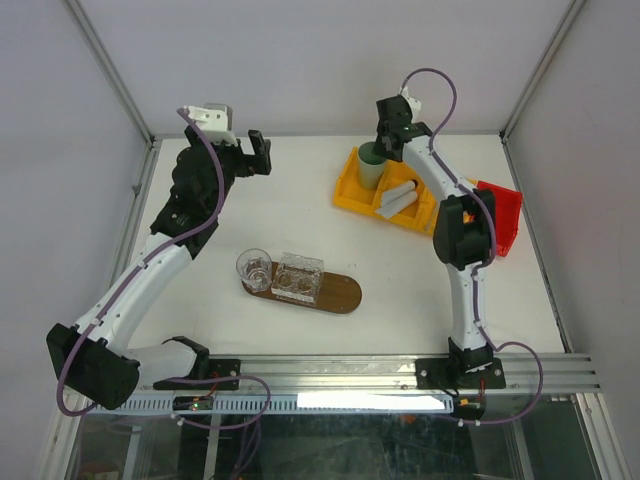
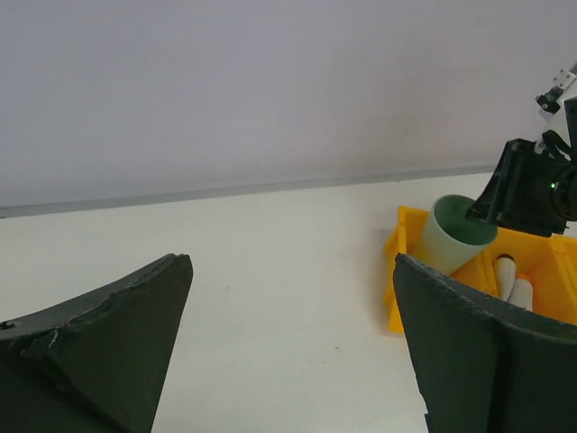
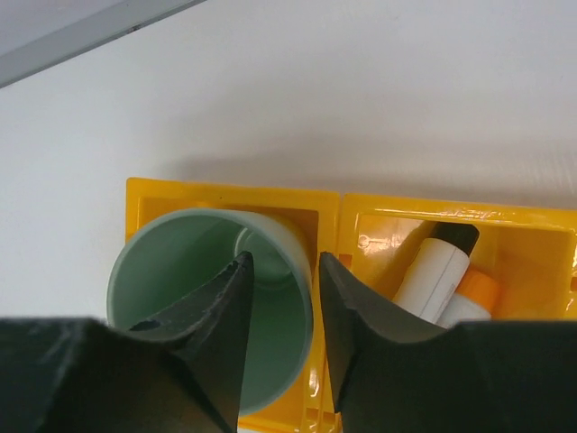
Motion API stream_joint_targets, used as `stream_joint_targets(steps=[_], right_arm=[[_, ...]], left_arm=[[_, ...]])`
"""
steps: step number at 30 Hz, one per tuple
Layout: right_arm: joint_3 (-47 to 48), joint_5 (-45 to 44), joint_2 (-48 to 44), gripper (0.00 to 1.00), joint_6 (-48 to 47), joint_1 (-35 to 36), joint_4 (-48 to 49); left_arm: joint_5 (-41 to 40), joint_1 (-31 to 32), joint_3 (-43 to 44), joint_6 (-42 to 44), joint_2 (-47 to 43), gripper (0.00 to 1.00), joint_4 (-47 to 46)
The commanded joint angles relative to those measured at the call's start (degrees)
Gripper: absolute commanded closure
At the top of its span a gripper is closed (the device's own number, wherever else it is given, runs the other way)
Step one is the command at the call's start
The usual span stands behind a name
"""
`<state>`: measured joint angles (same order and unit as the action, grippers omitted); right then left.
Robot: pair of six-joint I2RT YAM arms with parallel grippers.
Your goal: Prepare toiletry sets of a toothbrush and toothpaste on the tray
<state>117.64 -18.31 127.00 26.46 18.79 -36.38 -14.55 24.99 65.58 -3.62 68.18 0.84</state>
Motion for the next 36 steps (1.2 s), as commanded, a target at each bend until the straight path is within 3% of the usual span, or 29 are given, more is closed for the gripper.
stream_joint_targets(steps=[1,10,18,25,30,36], right_arm=[[5.73,-3.92,1.02,0.67,1.94,0.85,-3.86],[5.76,-5.59,0.52,0.92,2.50,1.81,-5.04],[5.49,-6.29,-9.23,1.00,-0.43,3.08,-6.51],[-13.32,-0.77,-30.59,1.00,-6.16,3.44,0.55],[-37.30,5.82,-49.18,1.00,-6.60,3.45,8.66],[-52.30,14.75,-64.17,1.00,-4.05,3.97,9.27]], left_arm=[[1.33,-0.96,0.78,-0.72,-0.32,0.01,-2.61],[1.17,-1.17,0.89,-1.72,-1.14,0.01,-2.11],[0.63,-1.16,0.93,-2.01,-0.80,0.01,-2.16],[1.76,-1.20,1.24,-2.88,-0.59,0.01,-1.90],[2.12,-1.26,1.30,-3.64,-0.48,0.01,-1.81],[2.32,-1.51,1.83,-4.20,0.19,0.01,-1.20]])
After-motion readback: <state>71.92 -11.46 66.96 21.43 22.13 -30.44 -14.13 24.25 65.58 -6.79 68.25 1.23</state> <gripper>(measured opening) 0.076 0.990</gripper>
